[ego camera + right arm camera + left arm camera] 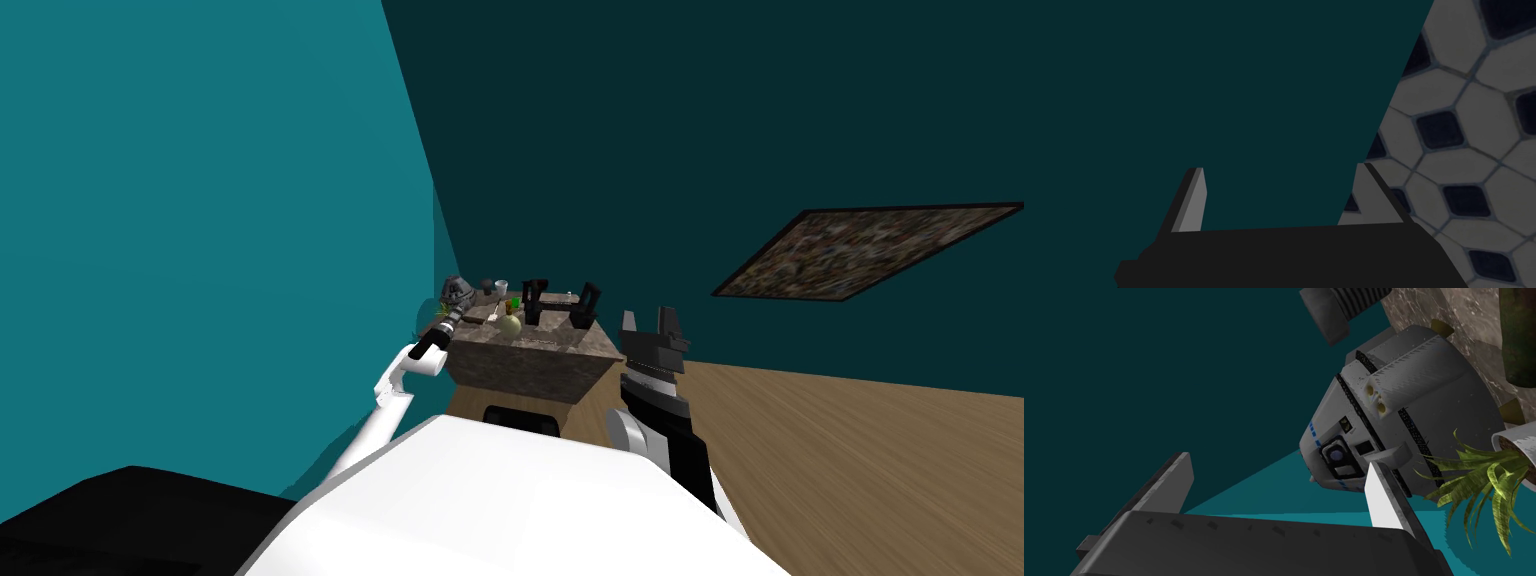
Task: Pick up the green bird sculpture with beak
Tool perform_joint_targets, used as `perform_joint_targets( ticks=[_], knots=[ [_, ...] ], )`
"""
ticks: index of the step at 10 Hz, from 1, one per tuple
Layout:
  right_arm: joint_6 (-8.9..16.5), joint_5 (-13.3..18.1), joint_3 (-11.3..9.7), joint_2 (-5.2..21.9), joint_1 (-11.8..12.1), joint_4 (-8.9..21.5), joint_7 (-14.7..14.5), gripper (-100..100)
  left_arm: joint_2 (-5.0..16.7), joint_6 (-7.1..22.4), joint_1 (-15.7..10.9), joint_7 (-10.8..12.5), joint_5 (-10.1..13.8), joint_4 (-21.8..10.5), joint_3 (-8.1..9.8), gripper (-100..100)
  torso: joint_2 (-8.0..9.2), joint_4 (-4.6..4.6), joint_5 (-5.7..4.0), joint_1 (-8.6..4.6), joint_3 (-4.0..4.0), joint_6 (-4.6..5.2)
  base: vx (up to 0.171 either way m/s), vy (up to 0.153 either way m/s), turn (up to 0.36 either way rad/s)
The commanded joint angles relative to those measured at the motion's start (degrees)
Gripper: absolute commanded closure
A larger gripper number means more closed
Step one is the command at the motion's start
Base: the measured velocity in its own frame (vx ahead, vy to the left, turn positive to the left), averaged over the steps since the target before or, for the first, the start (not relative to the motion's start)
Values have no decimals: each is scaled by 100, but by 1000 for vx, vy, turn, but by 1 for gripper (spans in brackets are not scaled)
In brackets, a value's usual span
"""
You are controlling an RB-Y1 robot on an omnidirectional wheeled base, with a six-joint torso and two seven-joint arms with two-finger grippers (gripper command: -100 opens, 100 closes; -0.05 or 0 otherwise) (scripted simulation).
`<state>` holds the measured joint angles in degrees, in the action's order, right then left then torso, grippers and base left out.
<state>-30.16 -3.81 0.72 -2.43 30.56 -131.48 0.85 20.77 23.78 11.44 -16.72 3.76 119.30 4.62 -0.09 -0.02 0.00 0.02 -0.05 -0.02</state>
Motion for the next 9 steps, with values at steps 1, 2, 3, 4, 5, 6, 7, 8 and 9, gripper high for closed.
perform_joint_targets(
  ticks=[1,2,3,4,5,6,7,8,9],
  knots=[
    [0,0,0,0,0,0,0,0,26,277,-70,3,13,-65,6,-100,0,0,0,0,0,0,18,0,-17],
    [0,0,0,0,0,0,0,0,63,476,-180,11,30,-182,10,-100,0,0,0,0,0,-1,24,1,-34],
    [0,0,0,0,0,0,0,0,63,593,-180,11,30,-182,10,-100,-2,-1,0,1,-1,0,25,3,-17],
    [0,0,0,0,0,0,0,0,98,809,-289,23,46,-301,14,-100,-2,-1,0,2,-1,-1,30,4,-27],
    [0,0,0,0,0,0,0,0,98,901,-289,23,46,-301,14,-100,-4,-1,1,3,-2,0,24,5,-16],
    [0,0,0,0,0,0,0,0,129,1096,-397,40,60,-420,17,-100,-2,-1,1,3,-1,-1,26,7,-32],
    [0,0,0,0,0,0,0,0,129,1200,-397,40,60,-420,17,-100,-3,-1,1,3,-2,0,22,7,-14],
    [0,0,0,0,0,0,0,0,157,1399,-503,61,73,-540,19,-100,-1,-1,1,3,-1,-2,32,3,-17],
    [0,0,0,0,0,0,0,0,157,1490,-503,61,73,-540,19,-100,-4,-1,1,2,-2,-1,29,4,-12]
  ],
)
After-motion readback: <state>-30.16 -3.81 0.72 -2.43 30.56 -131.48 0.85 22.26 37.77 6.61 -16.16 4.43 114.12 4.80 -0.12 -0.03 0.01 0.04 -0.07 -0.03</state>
